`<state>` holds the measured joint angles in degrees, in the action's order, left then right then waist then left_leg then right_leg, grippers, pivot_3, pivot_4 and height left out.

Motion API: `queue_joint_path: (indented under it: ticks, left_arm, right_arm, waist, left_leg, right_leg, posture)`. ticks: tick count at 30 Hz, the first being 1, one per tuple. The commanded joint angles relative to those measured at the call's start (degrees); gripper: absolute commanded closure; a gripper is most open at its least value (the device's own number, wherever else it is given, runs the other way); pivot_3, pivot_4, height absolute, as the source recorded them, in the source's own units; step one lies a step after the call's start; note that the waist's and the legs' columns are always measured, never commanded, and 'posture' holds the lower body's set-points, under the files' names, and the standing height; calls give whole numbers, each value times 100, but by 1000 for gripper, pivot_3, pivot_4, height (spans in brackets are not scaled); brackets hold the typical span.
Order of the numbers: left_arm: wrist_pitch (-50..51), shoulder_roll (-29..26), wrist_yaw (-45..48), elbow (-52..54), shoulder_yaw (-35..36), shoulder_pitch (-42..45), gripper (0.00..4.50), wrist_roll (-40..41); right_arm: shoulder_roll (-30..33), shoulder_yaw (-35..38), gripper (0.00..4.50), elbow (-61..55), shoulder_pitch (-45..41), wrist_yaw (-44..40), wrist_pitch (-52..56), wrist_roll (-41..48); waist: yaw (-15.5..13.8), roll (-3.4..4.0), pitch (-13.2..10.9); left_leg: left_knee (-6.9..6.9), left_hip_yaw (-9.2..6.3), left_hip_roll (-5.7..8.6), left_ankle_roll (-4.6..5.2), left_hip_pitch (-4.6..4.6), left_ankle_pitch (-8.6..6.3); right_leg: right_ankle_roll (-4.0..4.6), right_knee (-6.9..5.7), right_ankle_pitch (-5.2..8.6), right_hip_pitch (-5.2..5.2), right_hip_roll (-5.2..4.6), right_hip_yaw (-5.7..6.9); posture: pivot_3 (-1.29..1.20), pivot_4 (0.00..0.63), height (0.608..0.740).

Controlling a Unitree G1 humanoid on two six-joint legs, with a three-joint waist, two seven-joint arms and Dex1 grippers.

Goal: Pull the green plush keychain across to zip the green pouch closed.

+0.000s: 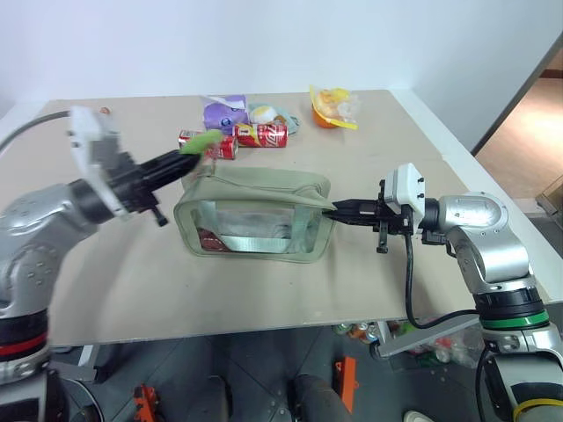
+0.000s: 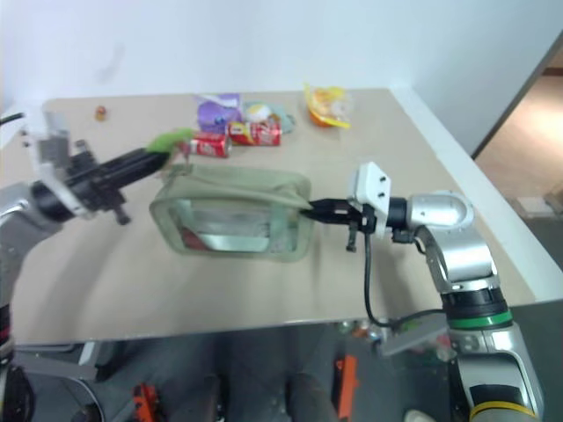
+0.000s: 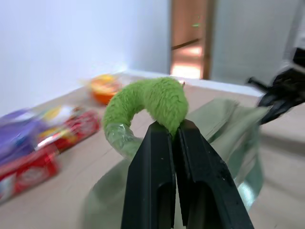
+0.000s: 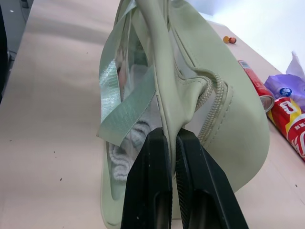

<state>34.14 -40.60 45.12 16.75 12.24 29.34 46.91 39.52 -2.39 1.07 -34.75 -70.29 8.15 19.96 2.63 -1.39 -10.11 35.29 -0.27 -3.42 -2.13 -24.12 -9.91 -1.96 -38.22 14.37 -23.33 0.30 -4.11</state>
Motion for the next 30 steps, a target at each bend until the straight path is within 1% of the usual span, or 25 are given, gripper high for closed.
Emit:
queue_joint_path:
  ticks: [1, 4, 7, 11, 13, 15, 18, 20, 22, 24, 26, 30]
  left_arm:
    - [-176, 199, 166, -42, -438, 399, 4480, -282]
    - [-284, 227, 421, -281, -953, 544, 4480, -773]
    - [-418, -44, 1023, -395, -1257, 557, 4480, -1084]
    - [-229, -84, 1213, -521, -1130, 687, 3173, -961]
    - [-206, -305, 1364, -528, -998, 771, 2601, -996]
    - [-166, -449, 1405, -544, -848, 796, 1836, -974]
    - [30, -821, 1443, -453, -444, 599, 1836, -834]
    - [286, -1041, 1351, -251, -74, 284, 1836, -653]
    - [401, -1146, 1216, 6, 230, -134, 1836, -586]
    - [463, -1113, 976, 282, 495, -632, 1836, -605]
    - [438, -926, 652, 528, 646, -1060, 1836, -644]
    - [132, -540, 170, 590, 609, -1450, 1836, -896]
  right_arm:
    - [40, -7, 4500, -87, -106, -41, -44, -24]
    - [16, -20, 4500, -64, -127, -29, -46, -49]
    - [-1, -10, 4500, -53, -154, -4, -22, -57]
    - [-13, -10, 4500, -28, -168, -8, -39, -81]
    - [-33, -19, 4500, -23, -162, -1, -53, -89]
    - [-42, -19, 4500, -38, -151, 1, -51, -91]
    - [-62, -18, 4500, -7, -154, 9, -69, -100]
    - [-75, -14, 4500, 18, -153, 6, -80, -101]
    - [-90, -21, 4500, 36, -141, -6, -101, -107]
    - [-113, -41, 4500, 60, -143, -16, -116, -108]
    - [-143, -64, 4500, 84, -163, -14, -124, -114]
    - [-169, -79, 4500, 92, -197, -14, -114, -124]
  waist:
    - [8, 0, 0]
    - [3, 0, 0]
    - [7, 0, -1]
    - [1, 0, -1]
    - [6, -1, -1]
    - [11, -1, -1]
    - [15, -1, -2]
    - [26, 1, -3]
    - [22, 1, -3]
    - [11, 1, -3]
    - [10, 0, -4]
    - [7, 0, -4]
  left_leg:
    - [1, 1, 0, 0, 0, 0]
    - [2, -2, -1, 0, -1, 0]
    - [1, -3, -1, 0, -1, 0]
    - [4, -2, -1, 0, -1, 0]
    - [6, -2, -2, 0, -1, 0]
    - [6, -3, -3, 0, -1, 0]
    - [5, -3, -7, 1, -1, 0]
    - [4, 0, -9, 3, -1, -2]
    - [2, 2, -12, 6, -1, -4]
    - [3, 2, -13, 7, -1, -6]
    - [4, 1, -13, 5, -2, -6]
    - [8, 0, -15, 4, 2, -5]
  right_leg:
    - [-1, 0, -1, 0, 1, -3]
    - [0, 0, -3, -1, 7, -2]
    - [1, 0, -3, -2, 9, -3]
    - [0, 0, -3, -1, 7, -3]
    - [0, 0, -3, -1, 7, -3]
    - [0, -1, -4, -2, 9, -4]
    - [2, -2, -3, -4, 12, -3]
    - [3, -2, -2, -6, 12, -5]
    - [6, -2, 1, -7, 12, -6]
    - [7, -2, 4, -6, 11, -4]
    - [7, -2, 4, -4, 11, -1]
    - [10, -3, -4, -3, 13, -2]
  posture:
    - [0, 150, 740]
    - [0, 150, 740]
    - [0, 150, 740]
    - [0, 150, 740]
    - [0, 150, 740]
    - [0, 150, 740]
    - [0, 150, 740]
    - [0, 150, 740]
    - [0, 150, 740]
    - [0, 150, 740]
    - [0, 150, 740]
    - [0, 150, 740]
